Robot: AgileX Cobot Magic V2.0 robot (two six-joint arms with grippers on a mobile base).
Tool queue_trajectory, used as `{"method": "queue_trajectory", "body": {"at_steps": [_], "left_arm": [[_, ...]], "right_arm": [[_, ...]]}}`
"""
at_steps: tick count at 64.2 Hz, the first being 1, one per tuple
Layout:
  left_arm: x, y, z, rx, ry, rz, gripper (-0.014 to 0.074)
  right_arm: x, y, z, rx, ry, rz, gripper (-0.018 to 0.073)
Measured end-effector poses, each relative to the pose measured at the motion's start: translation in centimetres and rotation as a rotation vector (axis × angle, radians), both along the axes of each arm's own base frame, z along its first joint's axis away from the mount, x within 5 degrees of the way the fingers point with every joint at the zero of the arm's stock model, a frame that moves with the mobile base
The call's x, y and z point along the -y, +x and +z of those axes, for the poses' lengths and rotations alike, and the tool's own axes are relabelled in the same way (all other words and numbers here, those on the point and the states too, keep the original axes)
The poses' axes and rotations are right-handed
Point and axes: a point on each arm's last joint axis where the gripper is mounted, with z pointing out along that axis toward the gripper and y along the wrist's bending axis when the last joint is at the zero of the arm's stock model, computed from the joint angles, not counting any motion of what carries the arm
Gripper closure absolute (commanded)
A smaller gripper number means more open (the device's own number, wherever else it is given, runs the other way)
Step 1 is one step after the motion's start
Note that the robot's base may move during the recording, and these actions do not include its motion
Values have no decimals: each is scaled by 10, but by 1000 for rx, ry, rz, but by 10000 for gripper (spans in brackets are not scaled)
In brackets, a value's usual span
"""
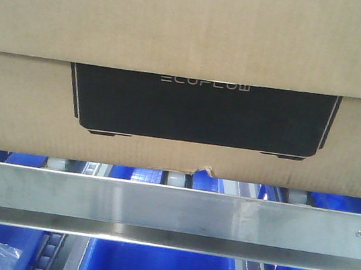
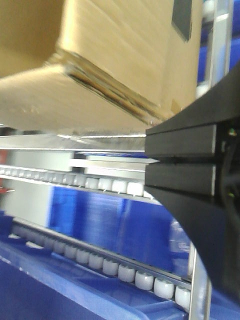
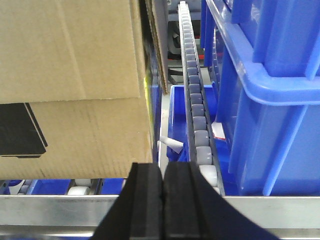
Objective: Grab box from left shelf to table start
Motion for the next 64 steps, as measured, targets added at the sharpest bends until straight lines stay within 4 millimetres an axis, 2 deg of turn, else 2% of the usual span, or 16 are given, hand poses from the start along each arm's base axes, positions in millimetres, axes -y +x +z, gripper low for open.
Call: {"method": "queue_trajectory", "body": {"at_steps": [11, 26, 29, 32, 35, 40, 44, 48, 58, 64], "left_arm": [[2, 19, 34, -81, 7, -14, 699], [4, 61, 55, -288, 47, -25, 694], [4, 68, 60, -309, 54, -25, 671], [5, 76, 65, -330, 60, -26, 582], [6, 82, 69, -334, 67, -31, 435], [9, 89, 76, -327, 73, -46, 240], [12, 94, 80, -330, 78, -60, 179], [16, 102, 80, -357, 77, -77, 195], [29, 123, 87, -423, 85, -124, 300], [36, 134, 96, -451, 94, -149, 303]], "right_arm": [[0, 0, 0, 0, 0, 0, 503], [0, 0, 0, 0, 0, 0, 503], [0, 0, 0, 0, 0, 0, 503], [0, 0, 0, 0, 0, 0, 503], [0, 0, 0, 0, 0, 0, 503], [0, 0, 0, 0, 0, 0, 503], [0, 0, 0, 0, 0, 0, 503], [0, 0, 0, 0, 0, 0, 503], [0, 0, 0, 0, 0, 0, 503], [0, 0, 0, 0, 0, 0, 503]]}}
